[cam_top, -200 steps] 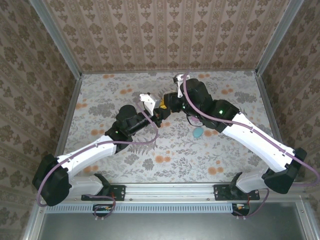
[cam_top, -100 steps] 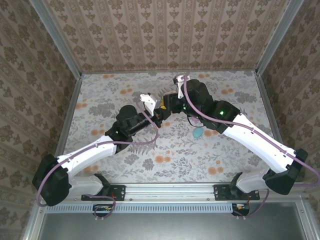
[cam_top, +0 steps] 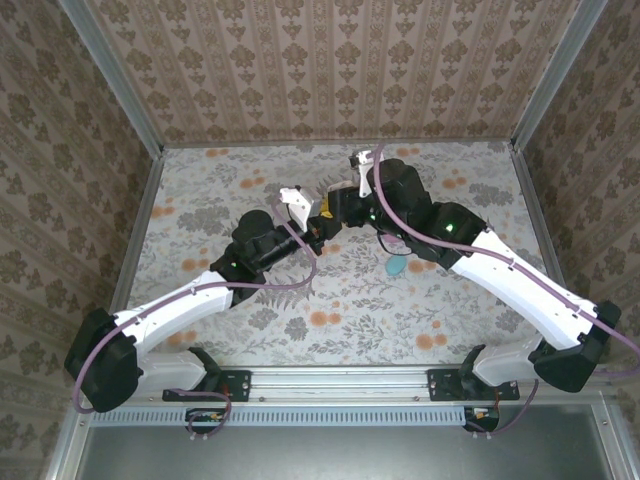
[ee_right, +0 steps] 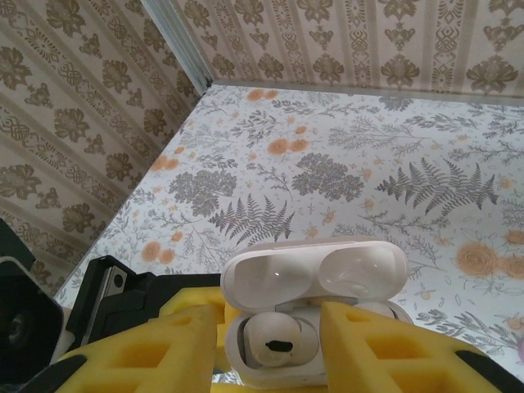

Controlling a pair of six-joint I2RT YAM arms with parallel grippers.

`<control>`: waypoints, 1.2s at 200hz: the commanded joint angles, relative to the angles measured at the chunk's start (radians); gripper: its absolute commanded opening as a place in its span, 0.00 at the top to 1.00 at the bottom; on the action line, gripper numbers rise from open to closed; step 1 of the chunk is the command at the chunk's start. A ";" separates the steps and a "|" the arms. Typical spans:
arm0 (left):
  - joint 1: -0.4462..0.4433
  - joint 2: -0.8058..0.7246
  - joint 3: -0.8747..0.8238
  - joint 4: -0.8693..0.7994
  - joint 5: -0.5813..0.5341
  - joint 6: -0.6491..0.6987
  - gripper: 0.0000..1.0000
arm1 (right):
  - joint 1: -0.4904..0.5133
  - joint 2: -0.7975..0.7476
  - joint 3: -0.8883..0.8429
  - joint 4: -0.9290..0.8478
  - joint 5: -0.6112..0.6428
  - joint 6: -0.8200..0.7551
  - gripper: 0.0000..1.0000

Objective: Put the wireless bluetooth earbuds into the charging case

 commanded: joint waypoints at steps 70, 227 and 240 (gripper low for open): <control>-0.008 -0.018 0.034 0.048 0.014 0.006 0.79 | -0.021 -0.035 0.008 -0.015 -0.045 0.028 0.54; -0.016 -0.032 0.039 0.006 0.145 0.134 0.79 | -0.423 -0.108 0.021 -0.119 -0.520 0.125 0.45; -0.015 -0.032 0.048 -0.006 0.162 0.137 0.79 | -0.456 -0.098 0.002 -0.112 -0.568 0.142 0.44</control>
